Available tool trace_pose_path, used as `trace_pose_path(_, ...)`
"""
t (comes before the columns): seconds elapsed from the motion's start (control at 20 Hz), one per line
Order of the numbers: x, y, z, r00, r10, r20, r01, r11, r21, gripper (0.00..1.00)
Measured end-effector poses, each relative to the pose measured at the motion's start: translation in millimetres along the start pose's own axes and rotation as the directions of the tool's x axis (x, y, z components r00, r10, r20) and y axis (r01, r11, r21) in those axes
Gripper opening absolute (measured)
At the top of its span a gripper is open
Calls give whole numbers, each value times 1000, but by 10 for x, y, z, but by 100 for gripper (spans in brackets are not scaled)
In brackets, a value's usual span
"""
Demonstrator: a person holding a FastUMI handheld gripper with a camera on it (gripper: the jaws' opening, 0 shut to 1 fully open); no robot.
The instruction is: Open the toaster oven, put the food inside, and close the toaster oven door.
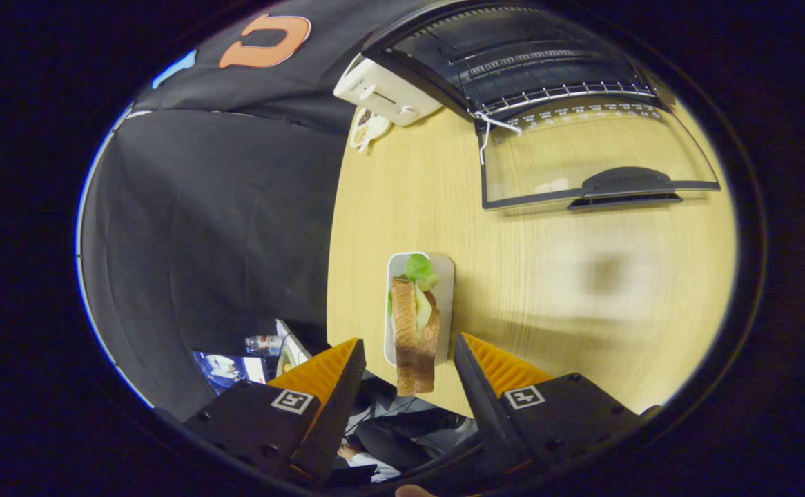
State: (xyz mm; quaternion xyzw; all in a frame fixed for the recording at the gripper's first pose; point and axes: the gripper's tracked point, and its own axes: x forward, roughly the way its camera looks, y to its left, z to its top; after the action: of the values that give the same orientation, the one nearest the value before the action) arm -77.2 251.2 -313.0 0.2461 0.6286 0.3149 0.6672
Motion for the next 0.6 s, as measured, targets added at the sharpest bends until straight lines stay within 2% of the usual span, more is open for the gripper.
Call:
trace_pose_path(0.2,71,16,17,999,14,-35,-14,1000,0,66)
trace_pose_path(0.35,139,-8,0,998,8,-69,-7,1000,4,47)
trace_pose_path(0.45,135,1,11,997,14,-72,-14,1000,3,41)
trace_pose_path(0.6,151,7,6,996,28,-79,-27,1000,15,40)
